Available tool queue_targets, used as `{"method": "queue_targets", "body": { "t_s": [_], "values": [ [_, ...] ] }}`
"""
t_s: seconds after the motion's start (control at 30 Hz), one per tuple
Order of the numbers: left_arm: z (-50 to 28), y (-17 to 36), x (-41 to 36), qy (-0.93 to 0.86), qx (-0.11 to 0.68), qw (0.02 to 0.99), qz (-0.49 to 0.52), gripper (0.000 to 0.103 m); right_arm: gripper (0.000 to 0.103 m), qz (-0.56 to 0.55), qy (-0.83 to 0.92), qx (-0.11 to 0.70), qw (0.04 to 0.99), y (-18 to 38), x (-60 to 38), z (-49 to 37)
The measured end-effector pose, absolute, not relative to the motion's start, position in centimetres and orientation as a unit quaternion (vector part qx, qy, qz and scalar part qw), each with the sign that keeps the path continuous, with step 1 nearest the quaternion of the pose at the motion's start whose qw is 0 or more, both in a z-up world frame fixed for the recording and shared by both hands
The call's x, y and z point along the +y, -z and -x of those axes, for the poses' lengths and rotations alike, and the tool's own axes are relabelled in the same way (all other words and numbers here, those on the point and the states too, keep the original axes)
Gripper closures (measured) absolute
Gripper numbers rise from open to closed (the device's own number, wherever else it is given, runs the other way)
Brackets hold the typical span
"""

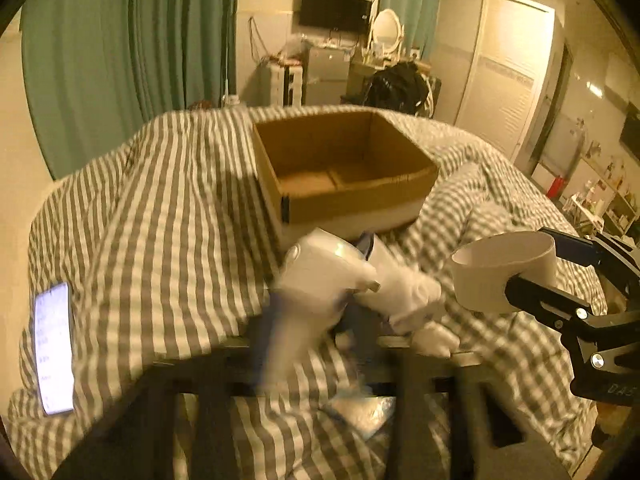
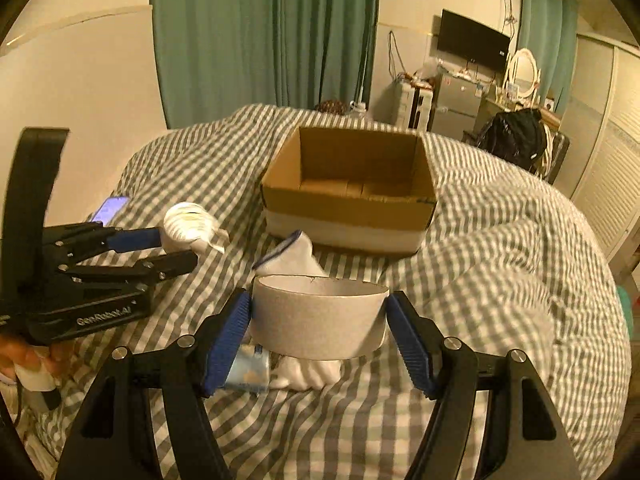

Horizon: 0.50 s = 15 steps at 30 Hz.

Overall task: Organize objects
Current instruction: 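Grasp the white cylindrical bottle with the left gripper while right gripper holds tape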

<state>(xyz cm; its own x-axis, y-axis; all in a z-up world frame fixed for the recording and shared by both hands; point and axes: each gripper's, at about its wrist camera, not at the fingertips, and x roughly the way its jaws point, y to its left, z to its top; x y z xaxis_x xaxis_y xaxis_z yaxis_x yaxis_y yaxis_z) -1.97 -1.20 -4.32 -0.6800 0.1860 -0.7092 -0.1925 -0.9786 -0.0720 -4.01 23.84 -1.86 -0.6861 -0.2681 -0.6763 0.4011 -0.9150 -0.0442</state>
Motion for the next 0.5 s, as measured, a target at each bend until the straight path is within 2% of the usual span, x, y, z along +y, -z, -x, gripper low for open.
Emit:
{"method": "queue_targets", "body": {
  "t_s": [0.2, 0.27, 0.3, 0.43, 0.5],
  "values": [
    [4.5, 4.7, -0.5, -0.910, 0.026, 0.125, 0.395, 0.092, 0.033, -0.336, 0.920, 0.091, 0.182, 0.5, 24.0, 4.9],
    [4.8, 5.8, -0.1, -0.907, 0.042, 0.126, 0.401, 0.087, 0.033, -0.338, 0.919, 0.087, 0.183, 0.6, 24.2, 5.2],
    [4.9, 6.9, 0.0, -0.900, 0.051, 0.125, 0.413, 0.084, 0.033, -0.341, 0.918, 0.083, 0.185, 0.8, 24.3, 5.4],
    [6.0, 11.2, 0.2, -0.879, 0.060, 0.109, 0.460, 0.046, 0.033, -0.360, 0.912, 0.076, 0.184, 2.6, 24.9, 6.3],
    [6.5, 12.8, 0.4, -0.873, 0.084, 0.102, 0.470, 0.045, 0.033, -0.371, 0.907, 0.073, 0.184, 3.6, 25.2, 6.8]
  ]
}}
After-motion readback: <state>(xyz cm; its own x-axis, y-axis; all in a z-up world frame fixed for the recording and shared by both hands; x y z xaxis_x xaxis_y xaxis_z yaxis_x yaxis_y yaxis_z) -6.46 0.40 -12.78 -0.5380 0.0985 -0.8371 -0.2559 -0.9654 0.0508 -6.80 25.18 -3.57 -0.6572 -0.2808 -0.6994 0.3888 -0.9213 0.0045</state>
